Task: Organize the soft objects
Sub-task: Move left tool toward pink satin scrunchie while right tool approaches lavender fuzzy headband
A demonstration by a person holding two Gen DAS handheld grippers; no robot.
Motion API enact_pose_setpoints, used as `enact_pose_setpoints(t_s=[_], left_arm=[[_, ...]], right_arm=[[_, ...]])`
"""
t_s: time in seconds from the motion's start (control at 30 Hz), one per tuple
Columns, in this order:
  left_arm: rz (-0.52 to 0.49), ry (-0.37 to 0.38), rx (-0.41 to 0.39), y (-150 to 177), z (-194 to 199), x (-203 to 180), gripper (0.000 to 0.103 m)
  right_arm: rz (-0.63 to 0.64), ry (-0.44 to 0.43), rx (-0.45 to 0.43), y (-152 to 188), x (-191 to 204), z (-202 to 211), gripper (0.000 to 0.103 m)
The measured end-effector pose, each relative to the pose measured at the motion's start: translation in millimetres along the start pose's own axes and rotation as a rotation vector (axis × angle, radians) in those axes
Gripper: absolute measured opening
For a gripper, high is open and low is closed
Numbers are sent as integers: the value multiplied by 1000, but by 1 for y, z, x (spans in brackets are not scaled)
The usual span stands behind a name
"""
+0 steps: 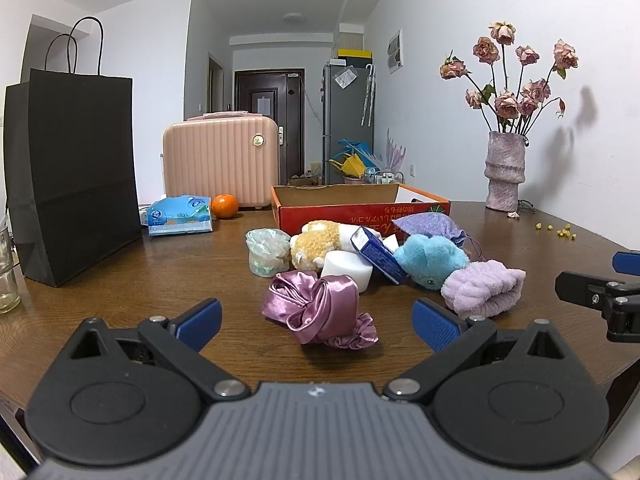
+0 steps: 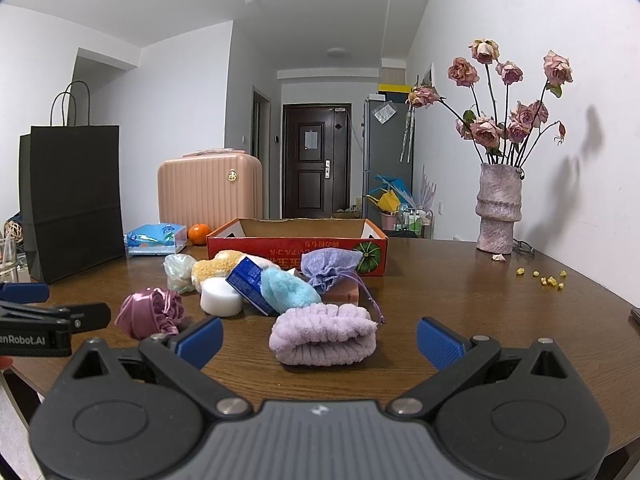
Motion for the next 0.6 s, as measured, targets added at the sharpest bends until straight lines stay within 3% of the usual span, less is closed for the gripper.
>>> enact_pose_setpoints(t_s=[0.6], left_arm=[[9,-4,16,5,-6,2,103]], right_arm=[[-5,-5,15,5,-2,-10,103]])
Point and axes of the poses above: each gripper's, at about its wrist camera, not at the fingertips, and z roughly against the way its jaws point, x to its left, y to its underside, the point moved 1 cm from there along -z, roughly the way its jaws point, and after that the axes turned 15 degrees about z, right-handed, at the moved point
